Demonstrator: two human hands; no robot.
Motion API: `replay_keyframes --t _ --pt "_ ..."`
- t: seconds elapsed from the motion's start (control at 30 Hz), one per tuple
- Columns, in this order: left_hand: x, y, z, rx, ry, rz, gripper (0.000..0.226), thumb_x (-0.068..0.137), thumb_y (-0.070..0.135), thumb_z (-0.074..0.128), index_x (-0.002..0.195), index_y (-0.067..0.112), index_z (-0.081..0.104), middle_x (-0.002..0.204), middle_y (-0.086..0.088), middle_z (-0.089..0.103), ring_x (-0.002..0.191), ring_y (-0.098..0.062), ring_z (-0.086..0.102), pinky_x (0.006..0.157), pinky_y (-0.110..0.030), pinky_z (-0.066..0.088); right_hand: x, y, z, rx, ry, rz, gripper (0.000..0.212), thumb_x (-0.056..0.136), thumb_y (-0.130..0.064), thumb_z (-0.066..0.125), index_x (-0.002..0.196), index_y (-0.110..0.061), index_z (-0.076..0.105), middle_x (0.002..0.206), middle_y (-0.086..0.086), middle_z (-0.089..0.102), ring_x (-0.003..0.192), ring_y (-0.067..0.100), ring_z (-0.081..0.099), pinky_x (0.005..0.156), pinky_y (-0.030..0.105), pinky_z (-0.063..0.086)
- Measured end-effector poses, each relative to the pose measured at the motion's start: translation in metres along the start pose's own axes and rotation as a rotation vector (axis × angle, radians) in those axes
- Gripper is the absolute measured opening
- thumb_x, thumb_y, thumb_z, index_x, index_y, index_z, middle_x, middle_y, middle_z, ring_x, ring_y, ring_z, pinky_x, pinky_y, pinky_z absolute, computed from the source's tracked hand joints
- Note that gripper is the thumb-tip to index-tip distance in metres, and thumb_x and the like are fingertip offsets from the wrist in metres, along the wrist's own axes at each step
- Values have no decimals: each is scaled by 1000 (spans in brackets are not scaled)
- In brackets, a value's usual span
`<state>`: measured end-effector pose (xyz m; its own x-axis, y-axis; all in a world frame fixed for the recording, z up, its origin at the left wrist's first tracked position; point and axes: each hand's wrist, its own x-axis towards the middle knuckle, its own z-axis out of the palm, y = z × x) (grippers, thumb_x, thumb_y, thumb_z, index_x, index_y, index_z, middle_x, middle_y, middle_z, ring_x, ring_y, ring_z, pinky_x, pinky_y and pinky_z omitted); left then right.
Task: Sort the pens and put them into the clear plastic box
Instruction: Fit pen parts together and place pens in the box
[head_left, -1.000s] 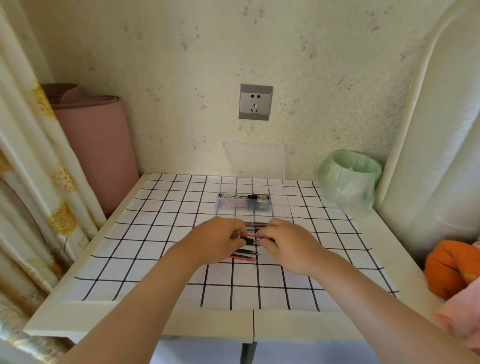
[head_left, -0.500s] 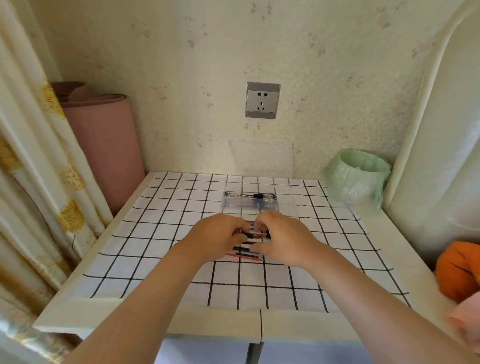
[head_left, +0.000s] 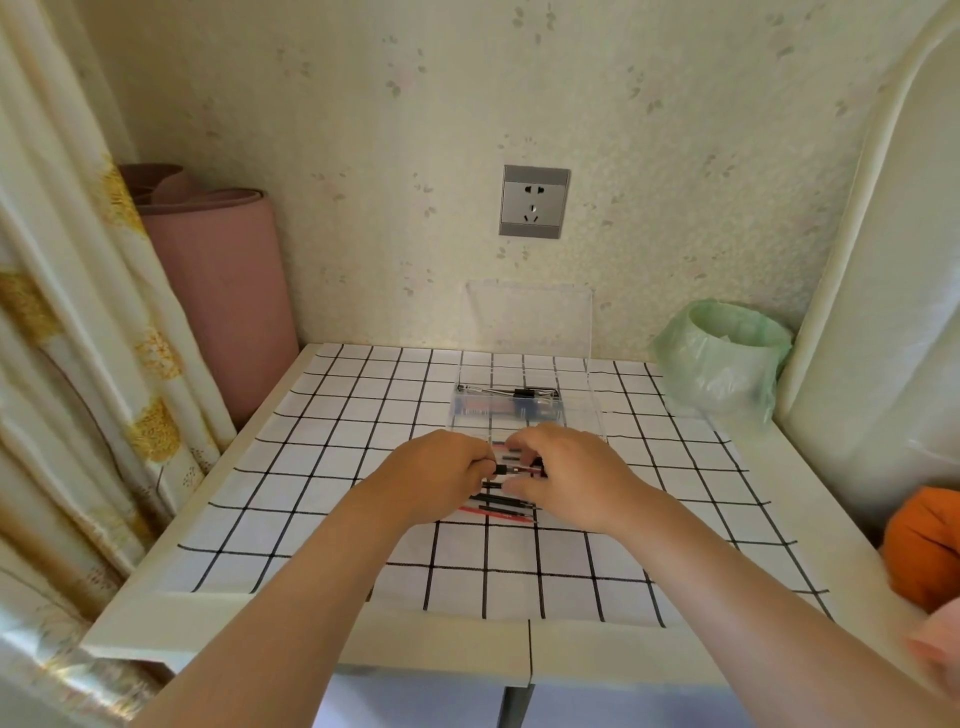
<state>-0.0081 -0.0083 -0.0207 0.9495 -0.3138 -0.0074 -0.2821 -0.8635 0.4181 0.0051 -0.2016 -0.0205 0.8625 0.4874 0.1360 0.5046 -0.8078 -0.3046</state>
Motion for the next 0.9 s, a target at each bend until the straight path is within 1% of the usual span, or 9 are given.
replay_keyframes --t 0.1,0.2,0.3,0.43,0.5,0.6,0.7,0.83,0.9 --pt "-1 1 0 -18 2 2 25 101 31 44 99 24 67 86 3 68 68 -12 55 67 -31 47 0 3 2 -45 -9 -21 22 94 -41 58 108 -29 71 100 -8 67 92 16 62 79 33 48" --pt "-2 3 1 -39 13 47 14 98 39 49 108 35 59 82 6 65 66 -9 55 63 -28 47 -2 5 -1 -12 31 -3 15 88 -40 68 96 -28 71 87 -13 61 80 10 58 70 28 41" --pt "0 7 1 -19 31 100 10 96 39 55 105 39 56 86 8 64 66 -4 53 59 -23 40 -5 5 -3 -5 55 20 15 81 -36 76 90 -28 67 89 -14 60 78 8 57 69 26 41" --pt "4 11 5 7 19 79 15 99 37 48 106 35 61 86 10 67 74 -7 59 66 -28 48 -7 8 -5 18 40 22 27 76 -39 79 97 -28 66 96 -14 61 79 7 55 68 25 40" --pt "5 11 6 3 5 59 19 101 36 44 106 32 62 87 9 68 78 -10 61 71 -31 50 -8 10 -4 41 24 0 30 81 -45 73 105 -28 67 96 -13 61 80 7 54 69 26 41" --pt "6 11 6 -2 3 50 22 102 36 42 104 29 63 85 8 68 74 -9 60 67 -29 47 -8 11 -4 21 -2 -22 22 93 -42 61 106 -28 72 86 -14 59 78 9 54 67 27 39" --pt "5 13 6 -19 -2 50 21 100 40 44 99 28 62 82 7 67 69 -12 59 64 -29 46 -9 12 -7 33 3 11 15 89 -40 67 97 -30 74 80 -15 61 73 7 55 63 23 35" --pt "3 11 5 8 16 71 11 94 44 57 102 37 53 80 10 60 69 -8 54 60 -25 42 -11 15 -11 33 18 59 11 87 -38 69 95 -31 73 89 -15 67 76 3 55 63 19 37" --pt "3 7 2 33 21 53 9 94 41 57 102 40 53 87 11 62 76 -9 57 66 -27 47 -12 18 -13 14 25 81 10 89 -37 66 96 -31 72 91 -15 65 78 3 55 64 19 36"
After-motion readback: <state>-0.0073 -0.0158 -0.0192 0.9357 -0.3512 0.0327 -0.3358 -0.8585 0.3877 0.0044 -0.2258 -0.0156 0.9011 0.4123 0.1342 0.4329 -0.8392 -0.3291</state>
